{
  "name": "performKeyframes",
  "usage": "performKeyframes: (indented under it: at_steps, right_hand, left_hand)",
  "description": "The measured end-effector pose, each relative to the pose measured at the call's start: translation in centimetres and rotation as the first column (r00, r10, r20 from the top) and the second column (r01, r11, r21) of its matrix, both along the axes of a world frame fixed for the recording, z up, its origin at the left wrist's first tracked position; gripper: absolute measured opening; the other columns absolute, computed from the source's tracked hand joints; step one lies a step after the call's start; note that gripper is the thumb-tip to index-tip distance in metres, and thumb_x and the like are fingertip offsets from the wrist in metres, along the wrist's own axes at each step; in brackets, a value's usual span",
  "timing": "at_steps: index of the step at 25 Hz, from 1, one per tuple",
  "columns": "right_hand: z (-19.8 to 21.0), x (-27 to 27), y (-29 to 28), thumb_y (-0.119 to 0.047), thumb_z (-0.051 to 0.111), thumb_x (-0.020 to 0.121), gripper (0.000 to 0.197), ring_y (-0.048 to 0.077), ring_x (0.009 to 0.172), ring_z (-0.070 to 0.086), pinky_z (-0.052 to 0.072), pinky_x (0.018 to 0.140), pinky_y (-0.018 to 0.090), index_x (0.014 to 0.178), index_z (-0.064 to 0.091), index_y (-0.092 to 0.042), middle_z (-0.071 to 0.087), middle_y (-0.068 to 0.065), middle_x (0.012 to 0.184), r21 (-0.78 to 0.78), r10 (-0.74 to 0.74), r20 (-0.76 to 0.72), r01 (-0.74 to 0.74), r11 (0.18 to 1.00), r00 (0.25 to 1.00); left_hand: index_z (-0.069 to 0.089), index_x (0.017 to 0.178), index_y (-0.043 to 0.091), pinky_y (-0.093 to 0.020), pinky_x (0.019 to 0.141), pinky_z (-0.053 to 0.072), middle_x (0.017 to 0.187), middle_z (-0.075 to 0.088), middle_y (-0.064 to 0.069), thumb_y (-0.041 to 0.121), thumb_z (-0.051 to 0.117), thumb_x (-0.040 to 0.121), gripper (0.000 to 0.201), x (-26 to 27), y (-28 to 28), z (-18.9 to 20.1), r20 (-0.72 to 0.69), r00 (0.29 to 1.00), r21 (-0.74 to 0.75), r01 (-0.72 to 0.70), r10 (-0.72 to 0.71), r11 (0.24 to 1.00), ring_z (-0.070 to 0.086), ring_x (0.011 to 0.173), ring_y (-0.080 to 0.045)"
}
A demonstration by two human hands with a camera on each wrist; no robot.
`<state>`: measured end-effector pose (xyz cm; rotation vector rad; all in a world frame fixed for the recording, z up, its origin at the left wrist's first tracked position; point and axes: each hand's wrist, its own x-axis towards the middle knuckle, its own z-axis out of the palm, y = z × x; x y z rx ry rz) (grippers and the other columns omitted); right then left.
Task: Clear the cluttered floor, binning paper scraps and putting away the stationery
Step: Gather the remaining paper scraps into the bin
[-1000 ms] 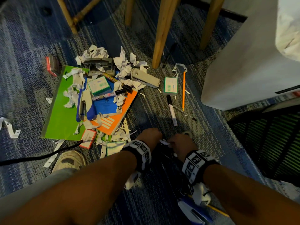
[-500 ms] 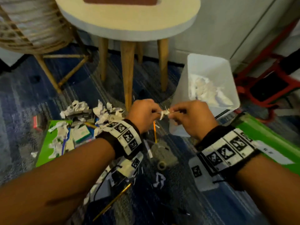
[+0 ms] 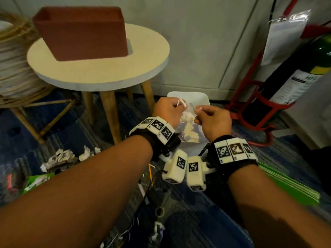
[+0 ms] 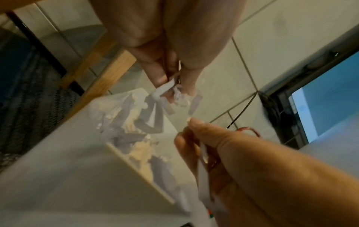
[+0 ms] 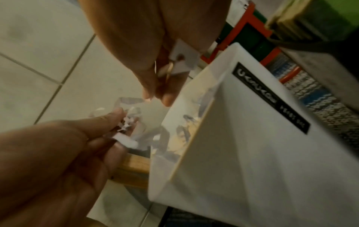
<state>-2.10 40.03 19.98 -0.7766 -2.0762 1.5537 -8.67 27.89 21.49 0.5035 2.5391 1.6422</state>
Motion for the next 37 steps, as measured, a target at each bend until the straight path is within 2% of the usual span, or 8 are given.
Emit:
performKeyframes:
  at_steps: [4, 10, 16, 21, 25, 27, 31, 37]
  right_hand:
    - [-1.5, 0.5, 0.5, -0.012, 0.058, 0.087, 0.025, 0.019, 0.107, 0.063, 0.047, 0.097, 0.03, 0.108, 0.073, -0.013, 0.071, 0.004, 0.11, 0.18, 0.138, 0.312, -0.201, 0.963, 0.94]
    - [-0.3, 1.1, 1.4, 0.002, 0.043, 0.081, 0.047, 0.025, 0.114, 0.059, 0.046, 0.102, 0.032, 0.113, 0.071, -0.019, 0.066, 0.007, 0.122, 0.238, 0.126, 0.371, -0.225, 0.945, 0.92]
    - [0.1, 0.9, 1.3, 0.009, 0.044, 0.081, 0.049, 0.012, 0.101, 0.062, 0.048, 0.095, 0.027, 0.101, 0.073, -0.025, 0.069, 0.001, 0.106, 0.229, -0.006, 0.108, -0.019, 0.973, 0.994]
    - [2.5, 2.1, -3.8, 0.009, 0.039, 0.061, 0.04, 0.003, 0.062, 0.055, 0.047, 0.066, 0.021, 0.058, 0.057, -0.026, 0.058, -0.012, 0.061, 0.244, 0.286, -0.19, -0.237, 0.94, 0.939]
    - [-1.6, 3.9, -10.7, 0.009, 0.049, 0.063, 0.034, 0.008, 0.061, 0.053, 0.04, 0.062, 0.019, 0.054, 0.053, -0.024, 0.052, -0.012, 0.057, 0.314, 0.741, 0.233, -0.77, 0.556, 0.63]
    - [-6.8, 5.5, -13.0, 0.005, 0.054, 0.07, 0.034, 0.019, 0.071, 0.059, 0.042, 0.065, 0.025, 0.054, 0.053, -0.025, 0.054, -0.011, 0.061, 0.18, 0.764, 0.525, -0.927, 0.33, 0.374]
    - [-16.9, 8.0, -14.3, -0.018, 0.047, 0.09, 0.027, 0.033, 0.094, 0.063, 0.051, 0.083, 0.035, 0.09, 0.072, -0.008, 0.068, 0.01, 0.094, 0.108, 0.588, 0.792, -0.986, 0.128, 0.163]
    - [-24.7, 12.1, -14.9, -0.039, 0.075, 0.078, 0.04, 0.02, 0.066, 0.053, 0.046, 0.054, 0.031, 0.095, 0.051, -0.012, 0.053, 0.006, 0.087, -0.156, 0.345, 0.938, -0.918, 0.364, -0.023]
  left_hand:
    - [0.06, 0.126, 0.008, -0.04, 0.1, 0.046, 0.126, 0.062, -0.014, 0.003, 0.058, 0.088, 0.038, -0.1, 1.4, -1.4, 0.086, 0.951, -0.368, 0.306, -0.296, 0.878, 0.057, 0.116, -0.031]
    - [0.05, 0.129, 0.038, -0.057, 0.108, 0.017, 0.142, 0.037, 0.001, 0.045, 0.057, 0.084, 0.046, 0.7, 0.7, -0.5, -0.006, 0.847, -0.927, 0.195, -0.532, 0.321, 0.025, 0.138, -0.025]
    - [0.035, 0.142, 0.04, -0.05, 0.11, 0.015, 0.153, 0.03, 0.004, 0.017, 0.046, 0.089, 0.059, 0.4, -0.9, 0.3, -0.102, 0.901, -0.782, 0.19, -0.422, 0.594, 0.029, 0.139, -0.02]
    - [0.057, 0.108, 0.018, -0.039, 0.075, 0.044, 0.103, 0.05, -0.003, 0.008, 0.042, 0.078, 0.035, 3.6, -6.0, -1.0, -0.257, 0.936, -0.424, 0.116, -0.242, 0.898, 0.053, 0.096, -0.026]
    - [0.053, 0.104, 0.015, -0.034, 0.066, 0.034, 0.103, 0.053, -0.008, 0.018, 0.047, 0.081, 0.023, 7.0, -12.0, -6.9, -0.052, 0.972, -0.558, 0.163, -0.23, 0.814, 0.054, 0.094, -0.032]
    - [0.05, 0.098, 0.018, -0.034, 0.067, 0.035, 0.099, 0.055, -0.008, 0.023, 0.051, 0.083, 0.016, 8.8, -15.1, -10.5, 0.118, 0.964, -0.664, 0.255, -0.239, 0.703, 0.055, 0.093, -0.032]
    - [0.049, 0.093, 0.016, -0.038, 0.066, 0.043, 0.092, 0.058, -0.011, 0.013, 0.047, 0.089, 0.006, 11.6, -20.4, -17.2, 0.405, 0.896, -0.762, 0.442, -0.183, 0.474, 0.057, 0.087, -0.035]
    - [0.042, 0.132, 0.019, -0.042, 0.086, 0.049, 0.119, 0.054, -0.019, 0.034, 0.066, 0.086, 0.054, 15.8, -23.8, -26.0, 0.584, 0.81, -0.677, 0.519, -0.049, 0.522, 0.056, 0.105, -0.038]
